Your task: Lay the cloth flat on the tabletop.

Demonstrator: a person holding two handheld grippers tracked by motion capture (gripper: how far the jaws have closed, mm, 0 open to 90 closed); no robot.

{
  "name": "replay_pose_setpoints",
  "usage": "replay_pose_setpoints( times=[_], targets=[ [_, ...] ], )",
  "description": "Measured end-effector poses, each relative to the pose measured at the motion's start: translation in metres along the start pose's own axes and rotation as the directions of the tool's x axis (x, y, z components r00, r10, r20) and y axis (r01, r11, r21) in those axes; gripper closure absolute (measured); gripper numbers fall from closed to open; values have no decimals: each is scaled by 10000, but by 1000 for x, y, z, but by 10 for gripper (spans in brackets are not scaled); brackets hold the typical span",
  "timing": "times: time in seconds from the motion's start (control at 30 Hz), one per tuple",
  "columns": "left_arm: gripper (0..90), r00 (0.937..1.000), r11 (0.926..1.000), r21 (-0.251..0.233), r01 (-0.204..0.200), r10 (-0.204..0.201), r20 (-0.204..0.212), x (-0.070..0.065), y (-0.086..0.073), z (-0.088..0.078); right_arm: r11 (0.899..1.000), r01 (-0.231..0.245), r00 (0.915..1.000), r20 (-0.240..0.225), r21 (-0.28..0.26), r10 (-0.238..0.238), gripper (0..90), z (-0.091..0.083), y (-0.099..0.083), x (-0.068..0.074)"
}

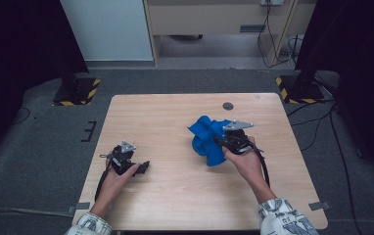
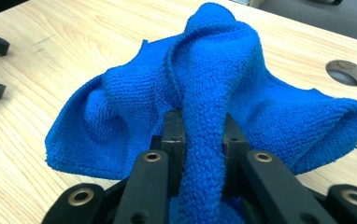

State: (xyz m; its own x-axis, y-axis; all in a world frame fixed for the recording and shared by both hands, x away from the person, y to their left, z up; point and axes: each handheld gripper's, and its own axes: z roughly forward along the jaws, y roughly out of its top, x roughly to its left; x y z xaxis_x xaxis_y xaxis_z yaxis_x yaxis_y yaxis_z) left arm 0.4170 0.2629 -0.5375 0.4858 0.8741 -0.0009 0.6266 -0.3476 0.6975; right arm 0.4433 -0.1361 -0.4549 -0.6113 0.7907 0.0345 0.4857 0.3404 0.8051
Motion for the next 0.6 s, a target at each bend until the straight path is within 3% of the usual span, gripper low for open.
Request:
replay_pose_setpoints(
  times=[0.4,0.6],
  targets=[
    [0,10000,10000,4,0,0,1,0,0,0,9992,322,9993,-202,240,-317,772,21,9,19],
    [0,10000,10000,6,-2,2,1,0,0,0,9988,254,9993,-291,408,-242,771,31,6,24]
  ],
)
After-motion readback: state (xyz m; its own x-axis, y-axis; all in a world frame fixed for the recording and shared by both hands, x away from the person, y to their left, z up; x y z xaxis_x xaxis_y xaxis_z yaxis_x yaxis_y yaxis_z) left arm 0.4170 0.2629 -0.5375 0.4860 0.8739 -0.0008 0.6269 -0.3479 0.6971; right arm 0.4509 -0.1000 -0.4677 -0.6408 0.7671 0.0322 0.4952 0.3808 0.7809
